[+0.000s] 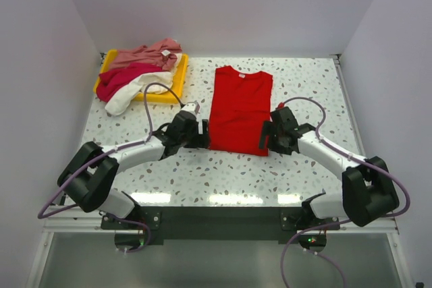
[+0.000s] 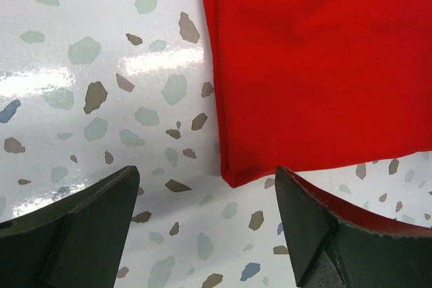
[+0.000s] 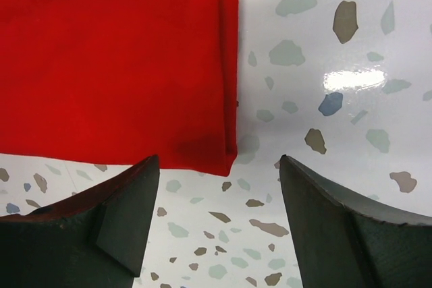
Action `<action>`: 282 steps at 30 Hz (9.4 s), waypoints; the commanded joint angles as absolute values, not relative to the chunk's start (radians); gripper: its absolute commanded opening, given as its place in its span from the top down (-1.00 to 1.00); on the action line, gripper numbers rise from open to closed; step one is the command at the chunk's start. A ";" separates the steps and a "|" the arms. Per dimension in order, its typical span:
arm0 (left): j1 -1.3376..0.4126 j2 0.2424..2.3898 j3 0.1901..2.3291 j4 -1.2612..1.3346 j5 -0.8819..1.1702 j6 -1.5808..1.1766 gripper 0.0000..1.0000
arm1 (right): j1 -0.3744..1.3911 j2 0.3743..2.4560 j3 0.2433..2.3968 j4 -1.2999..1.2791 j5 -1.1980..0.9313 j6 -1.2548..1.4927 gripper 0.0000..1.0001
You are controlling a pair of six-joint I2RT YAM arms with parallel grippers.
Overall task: Fold and stack the t-shirts
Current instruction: Fold the tshirt
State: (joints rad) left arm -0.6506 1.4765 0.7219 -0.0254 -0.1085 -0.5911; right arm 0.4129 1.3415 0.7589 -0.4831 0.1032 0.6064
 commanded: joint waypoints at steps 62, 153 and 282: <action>-0.730 1.623 0.764 0.028 -0.198 -0.709 0.07 | 0.420 1.463 0.650 -0.345 0.054 0.617 0.28; -0.827 1.177 0.828 -0.113 -0.126 -0.545 1.00 | 0.560 1.082 1.014 -0.913 0.186 0.607 1.00; -0.552 1.792 0.868 0.318 0.230 -0.652 -0.66 | 0.124 1.552 0.920 -0.379 -0.187 0.368 -0.80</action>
